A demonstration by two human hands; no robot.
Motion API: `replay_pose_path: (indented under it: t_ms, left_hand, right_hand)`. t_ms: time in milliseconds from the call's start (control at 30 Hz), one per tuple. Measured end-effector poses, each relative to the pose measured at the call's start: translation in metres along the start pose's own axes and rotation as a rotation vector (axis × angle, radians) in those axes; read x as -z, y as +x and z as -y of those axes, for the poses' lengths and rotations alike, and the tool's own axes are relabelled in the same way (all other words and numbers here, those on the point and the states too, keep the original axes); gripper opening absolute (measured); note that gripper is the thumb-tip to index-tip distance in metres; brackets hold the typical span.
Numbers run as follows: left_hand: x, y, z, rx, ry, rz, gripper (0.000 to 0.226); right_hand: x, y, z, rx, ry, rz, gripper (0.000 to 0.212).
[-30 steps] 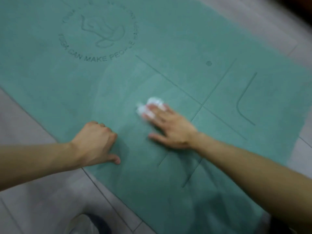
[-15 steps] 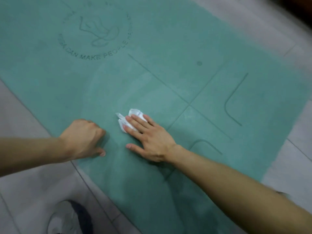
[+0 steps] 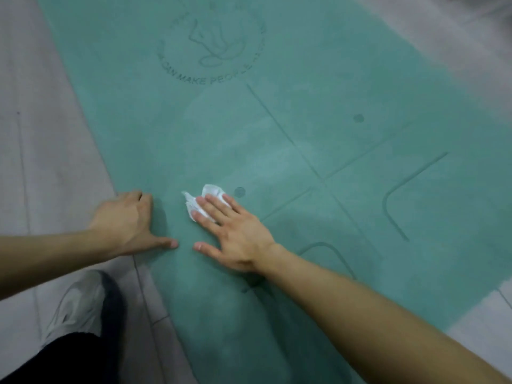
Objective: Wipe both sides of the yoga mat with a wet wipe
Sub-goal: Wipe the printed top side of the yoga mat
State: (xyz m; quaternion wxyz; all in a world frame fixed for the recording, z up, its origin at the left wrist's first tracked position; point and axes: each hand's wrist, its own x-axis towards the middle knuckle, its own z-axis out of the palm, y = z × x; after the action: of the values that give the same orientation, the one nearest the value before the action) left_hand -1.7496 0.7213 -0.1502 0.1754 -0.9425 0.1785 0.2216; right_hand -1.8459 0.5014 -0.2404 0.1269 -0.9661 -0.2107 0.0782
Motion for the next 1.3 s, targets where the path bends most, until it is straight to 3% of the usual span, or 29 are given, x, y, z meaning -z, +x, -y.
replay_pose_path:
  t_ms: [67, 167, 233, 300, 433, 633, 767, 900, 967, 1033, 1133, 1200, 1267, 1300]
  left_hand:
    - [-0.01, -0.012, -0.011, 0.076, -0.07, 0.044, 0.119]
    - [-0.024, -0.022, -0.02, 0.131, -0.191, 0.035, 0.125]
    - [-0.027, -0.024, -0.02, 0.141, -0.237, 0.017, 0.129]
    - [-0.03, -0.025, -0.019, 0.148, -0.257, 0.016, 0.133]
    - [-0.026, -0.025, -0.025, 0.136, -0.257, 0.038, 0.131]
    - [-0.028, -0.031, -0.027, 0.175, -0.279, 0.074, 0.134]
    - [-0.045, -0.024, -0.014, 0.14, -0.26, 0.007, 0.139]
    - [-0.046, -0.03, -0.015, 0.093, -0.28, -0.04, 0.139]
    - [-0.043, -0.031, -0.013, 0.087, -0.286, -0.058, 0.139]
    - [-0.04, -0.031, -0.012, 0.076, -0.272, -0.067, 0.138]
    - [-0.039, -0.034, -0.011, 0.068, -0.247, -0.078, 0.134]
    - [-0.036, -0.033, -0.01, 0.058, -0.228, -0.072, 0.132]
    - [-0.034, -0.031, -0.008, 0.035, -0.219, -0.069, 0.129]
    - [-0.033, -0.031, -0.006, 0.024, -0.215, -0.071, 0.128]
  right_hand:
    - [0.011, -0.01, -0.047, -0.09, -0.025, -0.063, 0.08]
    - [0.038, -0.033, -0.137, -0.453, -0.001, -0.102, 0.082]
    - [0.043, -0.036, -0.148, -0.593, 0.012, -0.115, 0.088]
    - [0.031, -0.03, -0.113, -0.537, 0.028, -0.139, 0.092]
    - [0.001, -0.024, -0.02, -0.117, 0.064, -0.064, 0.081]
    - [-0.001, -0.031, -0.037, 0.068, -0.1, 0.018, 0.082]
    - [0.015, -0.041, -0.073, -0.05, -0.088, -0.048, 0.083]
    - [0.037, -0.065, -0.139, -0.539, -0.06, -0.121, 0.088]
    - [0.034, -0.069, -0.125, -0.65, -0.016, -0.156, 0.091]
    - [0.016, -0.066, -0.065, -0.511, 0.01, -0.171, 0.091]
    - [-0.016, -0.064, 0.038, -0.115, 0.039, -0.037, 0.085]
    - [-0.012, -0.061, 0.038, 0.016, 0.0, -0.002, 0.08]
    - [0.003, -0.064, -0.01, -0.057, -0.07, -0.045, 0.076]
    - [0.013, -0.068, -0.041, -0.192, -0.073, -0.053, 0.077]
